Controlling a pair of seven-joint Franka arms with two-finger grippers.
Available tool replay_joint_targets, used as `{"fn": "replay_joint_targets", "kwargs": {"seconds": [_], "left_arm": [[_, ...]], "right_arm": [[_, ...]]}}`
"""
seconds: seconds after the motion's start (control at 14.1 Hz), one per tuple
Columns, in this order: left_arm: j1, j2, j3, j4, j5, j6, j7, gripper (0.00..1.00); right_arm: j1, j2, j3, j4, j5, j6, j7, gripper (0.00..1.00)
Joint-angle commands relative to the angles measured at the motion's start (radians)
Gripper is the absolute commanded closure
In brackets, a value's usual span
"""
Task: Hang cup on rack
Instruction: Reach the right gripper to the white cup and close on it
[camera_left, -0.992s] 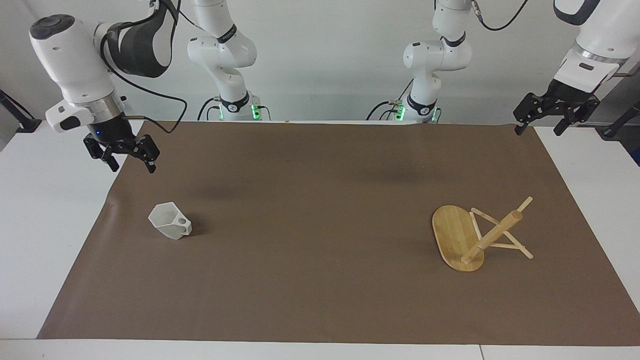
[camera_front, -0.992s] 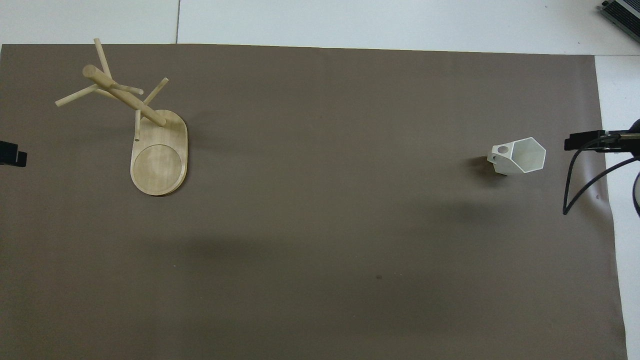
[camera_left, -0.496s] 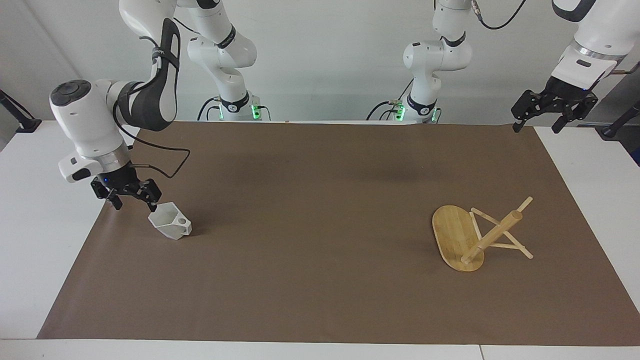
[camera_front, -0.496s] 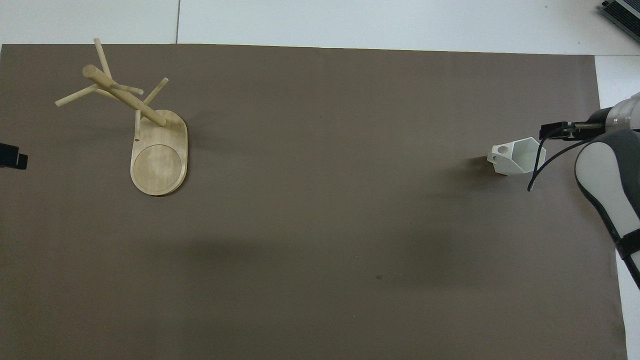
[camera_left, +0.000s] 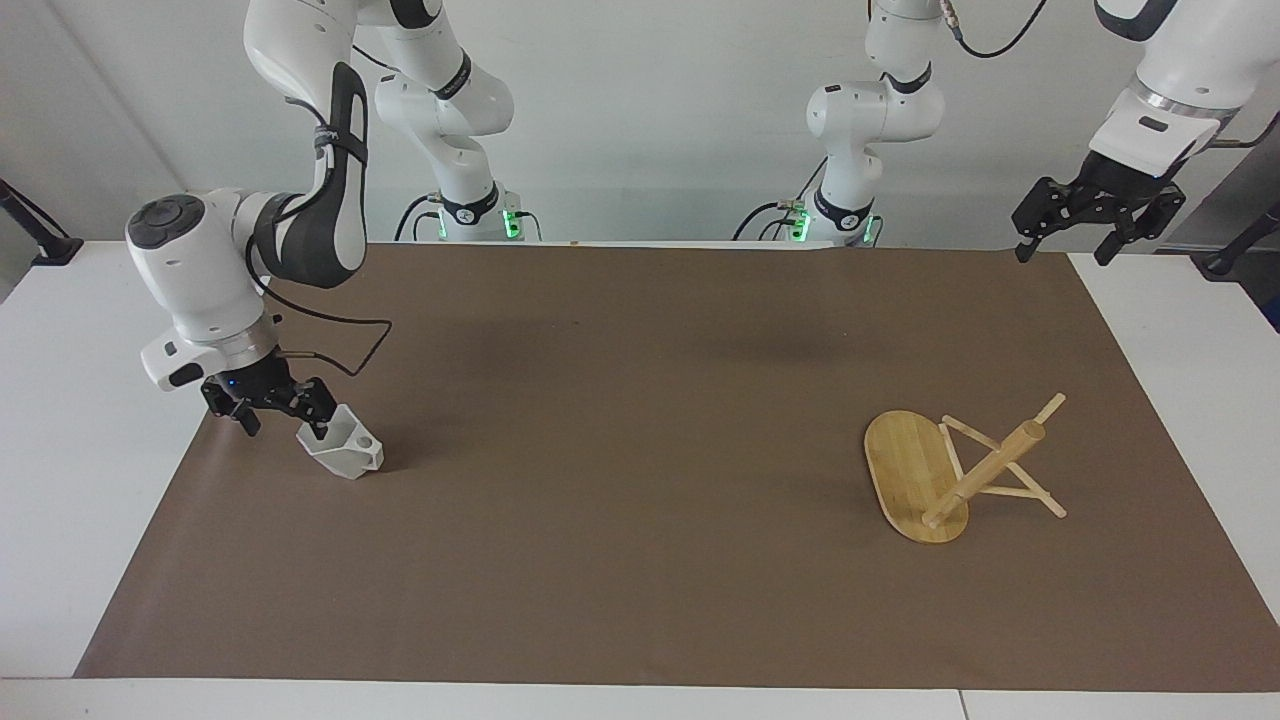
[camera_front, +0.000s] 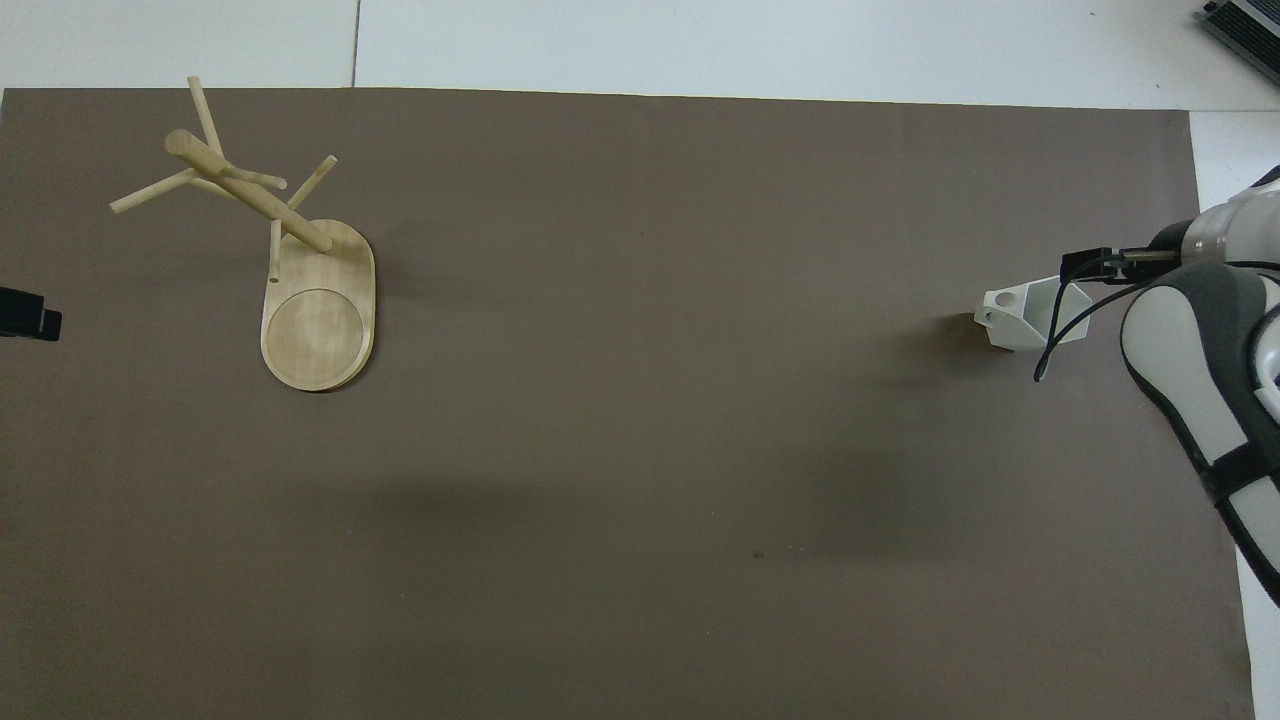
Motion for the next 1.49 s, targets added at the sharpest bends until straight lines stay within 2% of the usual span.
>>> {"fn": "replay_joint_targets", "kwargs": {"seconds": [0.0, 0.78, 0.92, 1.42], "left_arm": [[0.023, -0.014, 0.014, 0.003, 0.014, -0.021, 0.0, 0.0], [0.057, -0.011, -0.004, 0.017, 0.007, -0.083, 0.0, 0.0], [0.058, -0.011, -0.027, 0.032, 0.014, -0.086, -0.003, 0.0], [0.081, -0.022, -0.042, 0.024, 0.005, -0.086, -0.004, 0.0]], "right_arm": [[-0.015, 0.002, 0.004, -0.031, -0.004, 0.031, -0.035, 0.0], [-0.026, 0.005, 0.004, -0.047, -0.003, 0.04, -0.081, 0.01], [-0.024, 0.004, 0.004, -0.056, -0.003, 0.04, -0.08, 0.17], [-0.02, 0.002, 0.004, -0.071, -0.003, 0.077, -0.076, 0.57]]}}
